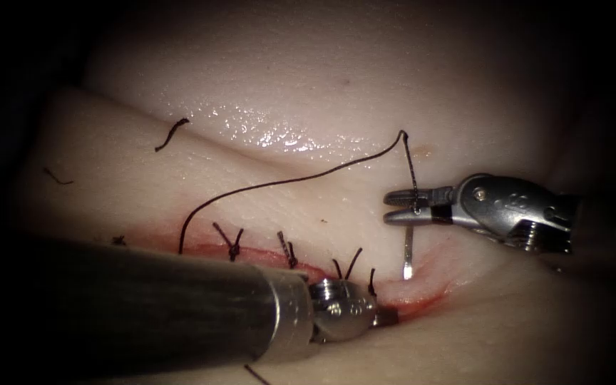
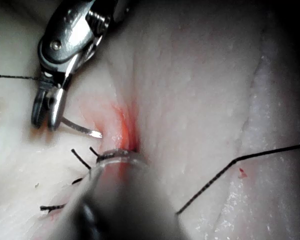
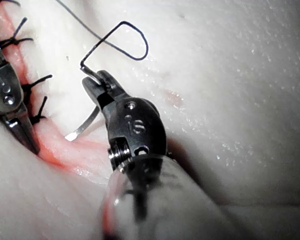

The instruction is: Wound Closure

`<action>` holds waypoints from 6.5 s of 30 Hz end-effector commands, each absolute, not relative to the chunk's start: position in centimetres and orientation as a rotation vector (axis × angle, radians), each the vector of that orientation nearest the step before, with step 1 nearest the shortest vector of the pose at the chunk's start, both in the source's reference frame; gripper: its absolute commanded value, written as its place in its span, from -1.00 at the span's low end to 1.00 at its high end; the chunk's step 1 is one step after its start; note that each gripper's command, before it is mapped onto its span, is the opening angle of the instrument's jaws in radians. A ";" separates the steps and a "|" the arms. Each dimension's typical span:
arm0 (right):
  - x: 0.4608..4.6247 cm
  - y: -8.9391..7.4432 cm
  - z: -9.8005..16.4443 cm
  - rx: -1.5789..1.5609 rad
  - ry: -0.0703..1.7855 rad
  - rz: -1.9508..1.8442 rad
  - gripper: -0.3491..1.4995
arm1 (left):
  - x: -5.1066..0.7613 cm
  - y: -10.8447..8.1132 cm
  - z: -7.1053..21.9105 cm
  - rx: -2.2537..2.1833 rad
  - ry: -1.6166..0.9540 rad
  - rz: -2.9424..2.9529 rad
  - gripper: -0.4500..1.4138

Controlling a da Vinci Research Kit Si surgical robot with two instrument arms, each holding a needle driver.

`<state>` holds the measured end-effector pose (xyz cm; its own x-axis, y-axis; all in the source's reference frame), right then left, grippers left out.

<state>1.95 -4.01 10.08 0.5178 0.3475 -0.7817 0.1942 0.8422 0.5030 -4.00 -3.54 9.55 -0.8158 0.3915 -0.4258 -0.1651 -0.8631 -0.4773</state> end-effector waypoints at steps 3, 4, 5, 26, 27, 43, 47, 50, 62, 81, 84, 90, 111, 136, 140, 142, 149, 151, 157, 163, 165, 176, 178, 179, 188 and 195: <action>2.05 -4.3 10.2 0.641 1.023 0.111 -1.00 | -4.06 -3.6 9.6 -0.757 -0.616 2.668 -1.00; 2.04 -4.3 10.2 0.676 1.004 0.142 -1.00 | -4.06 -3.6 9.6 -0.757 -0.616 2.668 -1.00; 2.04 -4.3 10.2 0.676 1.004 0.142 -1.00 | -4.06 -3.6 9.6 -0.757 -0.616 2.668 -1.00; 2.02 -4.0 10.2 1.110 0.896 0.814 -1.00 | -4.08 -3.5 9.5 -0.749 -0.607 2.665 -1.00; 2.01 -4.0 10.2 1.135 0.879 0.846 -1.00 | -4.08 -3.5 9.5 -0.747 -0.605 2.665 -1.00; 2.02 -4.0 10.1 1.423 0.818 0.953 -1.00 | -4.13 -3.5 9.5 -0.747 -0.596 2.655 -1.00; 2.03 -4.1 10.1 1.463 0.813 0.931 -1.00 | -4.12 -3.5 9.5 -0.748 -0.596 2.656 -1.00; 2.03 -4.1 10.1 1.512 0.824 0.951 -1.00 | -4.12 -3.4 9.5 -0.748 -0.597 2.656 -1.00; 2.06 -4.1 10.0 1.661 0.746 1.091 -1.00 | -4.12 -3.4 9.5 -0.754 -0.591 2.653 -1.00; 2.17 -4.1 9.8 1.748 0.831 1.119 -1.00 | -4.16 -3.3 9.5 -0.754 -0.576 2.643 -1.00; 2.20 -4.0 9.9 1.656 0.977 1.199 -0.35 | -4.14 -3.3 9.5 -0.752 -0.578 2.638 -1.00; 2.16 -3.8 10.0 1.374 1.186 1.252 0.94 | -4.13 -3.3 9.5 -0.753 -0.579 2.639 -1.00; 2.20 -3.5 9.7 0.283 0.839 0.786 0.96 | -4.11 -3.4 9.5 -0.755 -0.581 2.641 -1.00; 2.12 -3.3 9.9 0.383 0.914 0.752 -1.00 | -4.03 -3.3 9.4 -0.756 -0.563 2.641 -1.00; 2.04 -3.3 10.0 0.460 1.061 0.800 -1.00 | -4.00 -3.3 9.3 -0.767 -0.563 2.634 -1.00; 1.99 -3.2 10.1 0.542 1.149 0.866 -1.00 | -3.98 -3.3 9.2 -0.775 -0.559 2.629 -1.00; 1.94 -3.7 10.3 0.893 1.081 1.105 -1.00 | -3.99 -3.3 9.2 -0.786 -0.538 2.624 -1.00; 1.94 -3.7 10.3 0.908 1.063 1.111 -1.00 | -4.00 -3.3 9.2 -0.785 -0.538 2.624 -1.00; 1.90 -3.8 10.0 0.984 1.030 1.152 -1.00 | -4.01 -3.3 9.2 -0.793 -0.532 2.625 -1.00; 1.91 -3.8 9.9 1.025 1.119 1.188 0.04 | -4.04 -3.2 9.2 -0.881 -0.474 2.651 -1.00; 1.90 -3.7 9.9 1.068 1.154 1.232 0.75 | -4.05 -3.2 9.1 -0.934 -0.432 2.659 -1.00; 1.59 -3.6 10.0 1.203 1.206 1.207 0.97 | -4.06 -3.2 9.2 -1.269 -0.284 2.686 -0.86; 1.55 -3.6 10.0 1.208 1.214 1.205 0.97 | -4.08 -3.2 9.2 -1.279 -0.283 2.687 -0.73; 1.45 -3.5 10.0 1.200 1.228 1.225 0.97 | -4.12 -3.1 9.2 -1.307 -0.278 2.683 -0.53; 0.96 -3.3 10.1 1.153 1.287 1.302 0.84 | -4.38 -3.2 9.1 -1.416 -0.203 2.699 0.15; 0.89 -3.3 10.1 1.136 1.293 1.313 0.84 | -4.46 -3.1 9.1 -1.431 -0.180 2.715 0.21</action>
